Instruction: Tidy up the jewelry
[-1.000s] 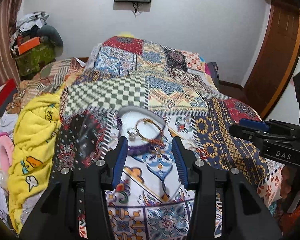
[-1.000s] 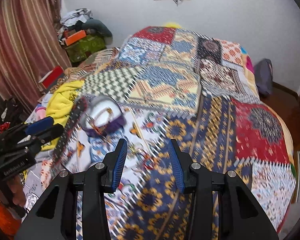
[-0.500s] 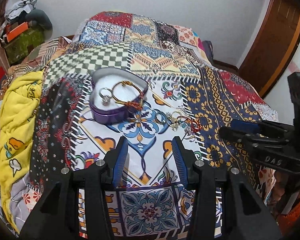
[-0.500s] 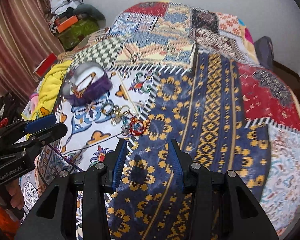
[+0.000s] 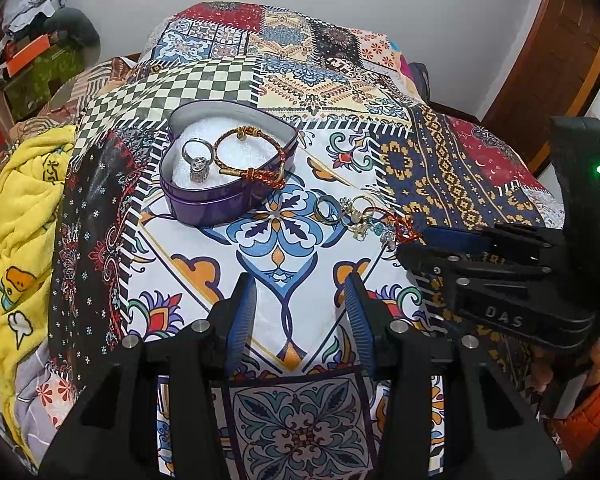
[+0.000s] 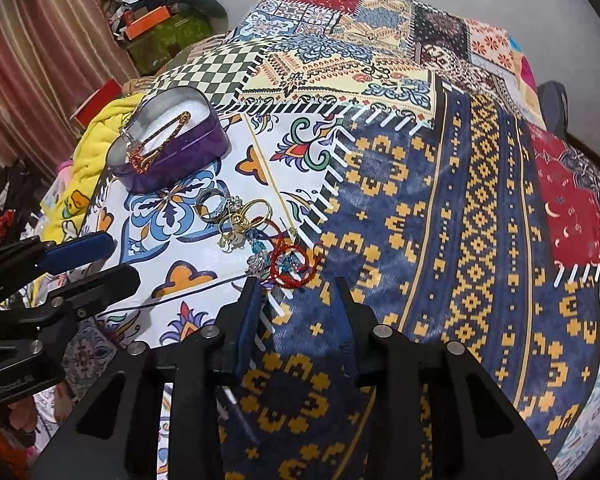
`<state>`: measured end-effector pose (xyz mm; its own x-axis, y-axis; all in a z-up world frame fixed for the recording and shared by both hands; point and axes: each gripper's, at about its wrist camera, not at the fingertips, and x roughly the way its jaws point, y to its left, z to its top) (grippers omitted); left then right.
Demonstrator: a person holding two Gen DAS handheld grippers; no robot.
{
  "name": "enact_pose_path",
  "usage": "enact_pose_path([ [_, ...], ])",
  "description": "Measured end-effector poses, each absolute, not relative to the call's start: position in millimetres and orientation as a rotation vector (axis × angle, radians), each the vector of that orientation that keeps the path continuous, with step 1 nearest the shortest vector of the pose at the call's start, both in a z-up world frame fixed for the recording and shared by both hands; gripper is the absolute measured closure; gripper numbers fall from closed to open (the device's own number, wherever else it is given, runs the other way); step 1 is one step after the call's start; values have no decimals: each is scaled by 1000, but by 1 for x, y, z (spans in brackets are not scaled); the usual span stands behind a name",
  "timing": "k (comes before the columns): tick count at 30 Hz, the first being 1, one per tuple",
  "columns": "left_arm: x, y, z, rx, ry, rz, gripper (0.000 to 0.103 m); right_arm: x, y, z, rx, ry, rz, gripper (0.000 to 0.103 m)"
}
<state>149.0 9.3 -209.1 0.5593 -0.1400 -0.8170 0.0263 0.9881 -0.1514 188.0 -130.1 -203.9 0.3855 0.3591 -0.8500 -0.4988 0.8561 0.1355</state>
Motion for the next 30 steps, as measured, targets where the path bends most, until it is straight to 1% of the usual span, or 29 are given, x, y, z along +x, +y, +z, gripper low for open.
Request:
enact_pose_path([
  [1,149,9,-209,-125,972,-100,58,188,-130,-204,-154,1036,547,78],
  [3,150,7,-210,-122,972,-104,58,189,-130,-204,-148,1031,543,89],
  [4,151,6,-210,-122,973,-106,58,191,-129,-204,-145,1029,540,92],
  [5,152,5,-211,-121,974,-109,58,193,-129,-204,-143,1027,536,94],
  [8,153,-1,-211,-119,978,-124,58,194,-130,-202,-130,1017,529,98],
  [19,166,-23,-219,-148,1016,-246,58,192,-162,-187,-29,974,479,99],
  [20,169,-25,-220,-156,1019,-255,63,192,-166,-186,-29,975,473,99],
  [21,170,-27,-221,-158,1021,-261,71,191,-169,-185,-29,983,480,99],
  [23,177,-31,-224,-159,1027,-270,79,189,-175,-186,-32,1006,482,99],
  [24,179,-32,-225,-160,1028,-271,81,187,-178,-186,-31,1016,482,99],
  [28,192,-38,-229,-177,1029,-290,82,186,-183,-190,-33,1061,491,96],
  [30,198,-40,-231,-180,1028,-296,82,184,-183,-192,-47,1065,484,90],
])
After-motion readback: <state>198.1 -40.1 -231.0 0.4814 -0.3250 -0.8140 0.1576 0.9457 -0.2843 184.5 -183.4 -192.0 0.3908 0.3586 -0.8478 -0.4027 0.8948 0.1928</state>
